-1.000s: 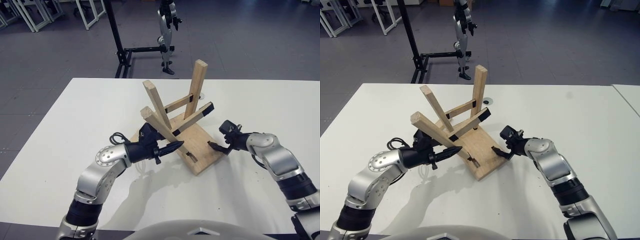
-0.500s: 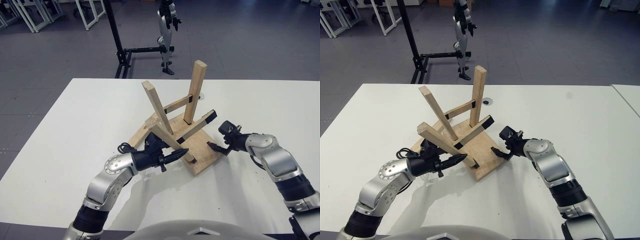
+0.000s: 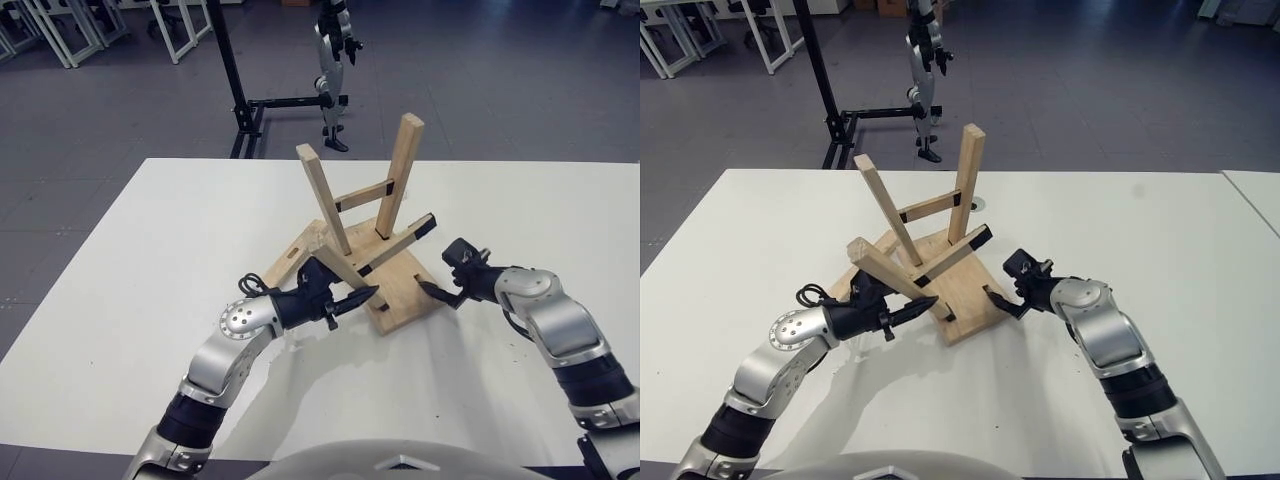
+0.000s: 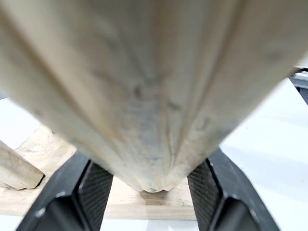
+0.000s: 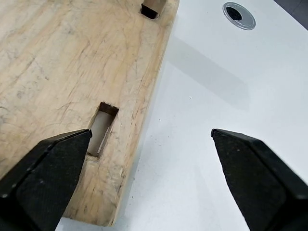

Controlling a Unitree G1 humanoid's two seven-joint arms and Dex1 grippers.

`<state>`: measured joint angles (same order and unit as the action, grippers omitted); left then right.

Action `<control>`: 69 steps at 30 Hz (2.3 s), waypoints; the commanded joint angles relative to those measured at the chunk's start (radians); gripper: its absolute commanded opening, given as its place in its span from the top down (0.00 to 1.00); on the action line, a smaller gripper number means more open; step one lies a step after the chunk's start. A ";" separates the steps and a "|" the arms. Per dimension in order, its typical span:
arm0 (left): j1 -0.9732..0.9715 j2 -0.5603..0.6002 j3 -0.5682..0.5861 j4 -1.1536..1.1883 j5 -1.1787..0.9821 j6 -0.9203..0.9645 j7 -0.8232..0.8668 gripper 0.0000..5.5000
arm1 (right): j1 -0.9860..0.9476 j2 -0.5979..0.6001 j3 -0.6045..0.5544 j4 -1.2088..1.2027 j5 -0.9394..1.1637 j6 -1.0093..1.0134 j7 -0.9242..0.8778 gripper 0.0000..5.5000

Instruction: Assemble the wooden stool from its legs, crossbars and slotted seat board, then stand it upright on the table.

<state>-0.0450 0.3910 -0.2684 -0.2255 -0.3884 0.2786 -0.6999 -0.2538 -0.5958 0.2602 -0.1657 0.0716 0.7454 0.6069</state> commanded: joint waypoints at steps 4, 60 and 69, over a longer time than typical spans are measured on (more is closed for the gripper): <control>0.040 0.130 -0.155 0.129 0.157 0.178 -0.017 0.63 | 0.015 0.036 0.027 -0.012 0.015 0.026 0.021 0.16; -0.411 0.379 -0.220 0.272 0.092 -0.170 -0.544 0.63 | -0.012 0.248 -0.479 0.137 0.386 0.084 -0.168 0.16; -0.236 0.259 -0.153 0.306 0.144 -0.347 -0.436 0.53 | -0.019 0.235 -0.475 0.142 0.391 0.074 -0.172 0.16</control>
<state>-0.3198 0.6619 -0.4098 0.0444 -0.2957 -0.0553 -1.1447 -0.2611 -0.3540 -0.2161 -0.0191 0.4582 0.8152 0.4405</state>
